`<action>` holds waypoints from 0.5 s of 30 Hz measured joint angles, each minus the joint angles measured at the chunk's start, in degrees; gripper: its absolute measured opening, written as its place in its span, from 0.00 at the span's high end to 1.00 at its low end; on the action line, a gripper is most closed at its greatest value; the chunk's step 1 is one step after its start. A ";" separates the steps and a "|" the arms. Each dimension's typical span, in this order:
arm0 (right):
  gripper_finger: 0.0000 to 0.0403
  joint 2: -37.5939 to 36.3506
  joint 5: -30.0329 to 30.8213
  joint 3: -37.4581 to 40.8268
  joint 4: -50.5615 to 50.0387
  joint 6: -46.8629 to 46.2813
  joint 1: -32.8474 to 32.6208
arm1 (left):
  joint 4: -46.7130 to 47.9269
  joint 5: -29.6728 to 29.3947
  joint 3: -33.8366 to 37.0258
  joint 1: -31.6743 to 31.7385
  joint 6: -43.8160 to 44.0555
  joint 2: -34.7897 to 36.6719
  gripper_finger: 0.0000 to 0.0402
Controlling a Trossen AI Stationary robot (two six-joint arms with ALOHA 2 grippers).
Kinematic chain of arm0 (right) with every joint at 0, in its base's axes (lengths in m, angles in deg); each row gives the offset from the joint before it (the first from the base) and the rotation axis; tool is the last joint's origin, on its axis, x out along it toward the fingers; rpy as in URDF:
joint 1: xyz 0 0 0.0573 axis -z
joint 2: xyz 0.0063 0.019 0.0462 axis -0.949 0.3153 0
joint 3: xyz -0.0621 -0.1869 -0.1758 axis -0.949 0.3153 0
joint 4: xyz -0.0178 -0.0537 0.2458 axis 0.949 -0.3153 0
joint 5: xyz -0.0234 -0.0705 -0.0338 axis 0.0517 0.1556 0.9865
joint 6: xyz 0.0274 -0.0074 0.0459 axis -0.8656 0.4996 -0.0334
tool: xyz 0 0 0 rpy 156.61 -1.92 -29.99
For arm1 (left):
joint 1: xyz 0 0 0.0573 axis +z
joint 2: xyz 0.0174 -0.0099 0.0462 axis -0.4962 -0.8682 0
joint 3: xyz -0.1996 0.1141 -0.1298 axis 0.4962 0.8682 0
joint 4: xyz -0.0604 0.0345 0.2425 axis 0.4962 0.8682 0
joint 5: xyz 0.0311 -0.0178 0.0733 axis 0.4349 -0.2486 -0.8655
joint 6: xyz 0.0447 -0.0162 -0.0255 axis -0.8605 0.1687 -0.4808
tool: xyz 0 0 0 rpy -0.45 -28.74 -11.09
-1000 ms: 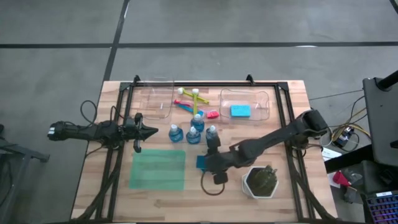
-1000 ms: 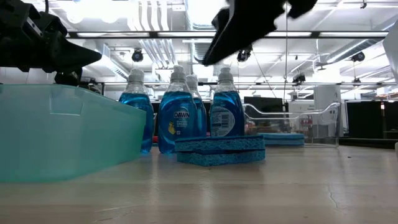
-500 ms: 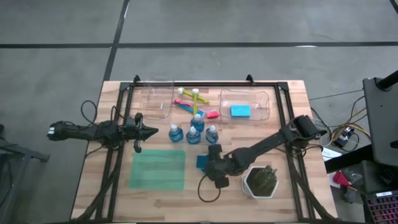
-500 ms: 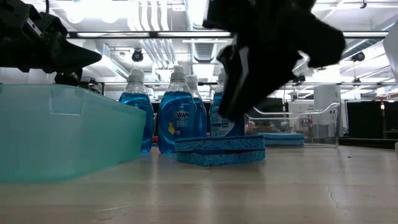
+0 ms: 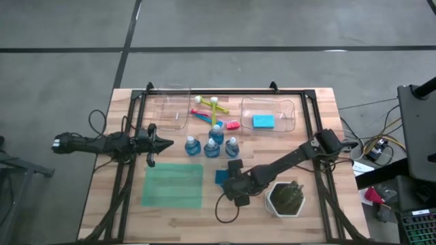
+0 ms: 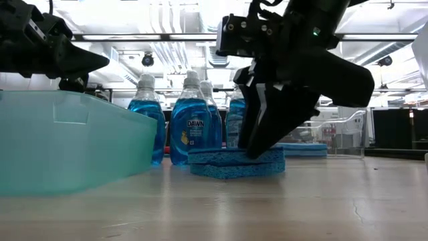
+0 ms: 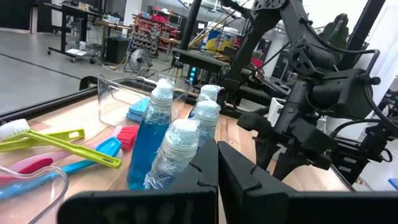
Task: Pick & Place Kitchen Sink Supplies
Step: Put the blue sponge into the right transparent bin
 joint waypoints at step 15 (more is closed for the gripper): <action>0.96 0.46 -0.07 1.11 -0.31 0.50 0.31 | 0.00 0.00 0.01 -0.02 -0.02 0.00 1.00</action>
